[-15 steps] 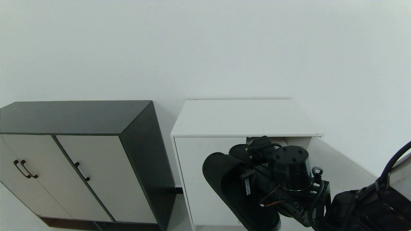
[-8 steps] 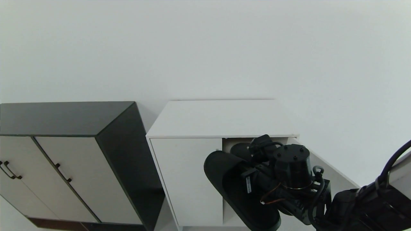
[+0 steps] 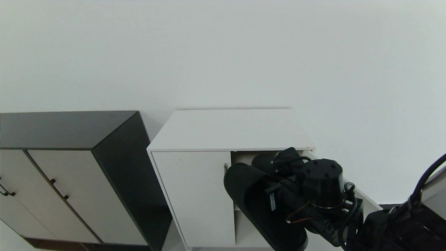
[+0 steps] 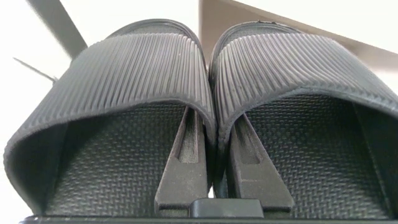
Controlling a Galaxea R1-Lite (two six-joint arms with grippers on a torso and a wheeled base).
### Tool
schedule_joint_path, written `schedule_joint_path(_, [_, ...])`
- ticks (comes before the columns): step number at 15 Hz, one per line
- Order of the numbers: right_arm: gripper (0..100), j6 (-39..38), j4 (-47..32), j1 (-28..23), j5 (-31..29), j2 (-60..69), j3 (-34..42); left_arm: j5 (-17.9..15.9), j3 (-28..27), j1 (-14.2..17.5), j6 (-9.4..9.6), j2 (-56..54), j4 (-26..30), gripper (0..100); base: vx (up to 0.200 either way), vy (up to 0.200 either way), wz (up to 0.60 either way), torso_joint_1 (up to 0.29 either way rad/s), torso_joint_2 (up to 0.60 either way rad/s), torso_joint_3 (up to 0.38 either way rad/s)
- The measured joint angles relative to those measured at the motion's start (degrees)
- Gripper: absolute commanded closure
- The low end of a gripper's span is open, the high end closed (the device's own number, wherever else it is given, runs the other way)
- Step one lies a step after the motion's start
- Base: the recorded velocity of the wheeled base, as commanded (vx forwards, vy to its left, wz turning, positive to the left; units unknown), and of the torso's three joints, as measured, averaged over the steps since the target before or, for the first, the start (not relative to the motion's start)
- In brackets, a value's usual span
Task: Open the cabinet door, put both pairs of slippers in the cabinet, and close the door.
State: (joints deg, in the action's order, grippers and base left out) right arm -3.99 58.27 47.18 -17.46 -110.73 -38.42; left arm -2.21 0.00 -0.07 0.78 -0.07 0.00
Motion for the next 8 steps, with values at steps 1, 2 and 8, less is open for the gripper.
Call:
schedule_joint_path(1, [100,0.6,1.3,-0.1,0.2,-0.1,0.7,0.0,0.0,0.0,0.00,0.0,0.0,100,0.000,0.000,0.00,0.000,0.00,0.000])
schedule_joint_path(2, [100,2.1,1.6,-0.7,0.4,-0.1,1.6,0.0,0.0,0.0,0.01,0.0,0.0,100,0.000,0.000,0.00,0.000,0.00,0.000])
schedule_joint_path(8, [100,3.3,3.1,-2.7,0.5,-0.7,2.4,0.0,0.0,0.0,0.00,0.0,0.0,100,0.000,0.000,0.00,0.000,0.00,0.000])
